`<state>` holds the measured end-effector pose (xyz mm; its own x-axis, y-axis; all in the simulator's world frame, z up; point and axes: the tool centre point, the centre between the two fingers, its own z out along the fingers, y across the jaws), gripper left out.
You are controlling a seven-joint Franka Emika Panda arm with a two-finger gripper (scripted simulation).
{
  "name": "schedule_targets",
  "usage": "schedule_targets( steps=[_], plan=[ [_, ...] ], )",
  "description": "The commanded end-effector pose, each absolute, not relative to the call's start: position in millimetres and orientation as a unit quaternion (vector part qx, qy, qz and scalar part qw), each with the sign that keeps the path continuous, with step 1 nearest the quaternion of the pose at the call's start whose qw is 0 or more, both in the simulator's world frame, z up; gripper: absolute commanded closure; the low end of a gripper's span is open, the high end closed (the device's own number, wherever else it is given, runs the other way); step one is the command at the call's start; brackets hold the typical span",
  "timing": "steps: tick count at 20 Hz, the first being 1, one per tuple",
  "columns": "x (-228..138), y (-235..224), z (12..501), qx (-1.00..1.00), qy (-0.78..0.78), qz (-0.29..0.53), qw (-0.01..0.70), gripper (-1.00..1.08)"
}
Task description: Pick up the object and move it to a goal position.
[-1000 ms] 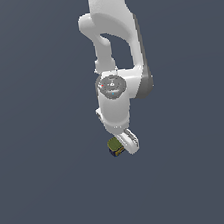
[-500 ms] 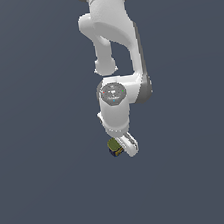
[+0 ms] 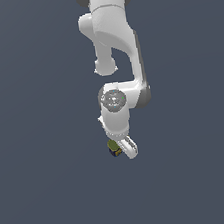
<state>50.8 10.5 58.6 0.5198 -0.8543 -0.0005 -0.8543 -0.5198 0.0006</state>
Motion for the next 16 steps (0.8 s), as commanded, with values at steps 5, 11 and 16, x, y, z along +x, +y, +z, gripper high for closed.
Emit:
schedule_targets(
  steps=[5,11,16],
  plan=[
    [51,10,59,0.872,-0.490,0.000,0.000,1.08],
    [51,11,60,0.872,-0.490,0.000,0.000,1.08],
    [55,6,78,0.873,-0.488,0.007,-0.004,1.08]
  ],
)
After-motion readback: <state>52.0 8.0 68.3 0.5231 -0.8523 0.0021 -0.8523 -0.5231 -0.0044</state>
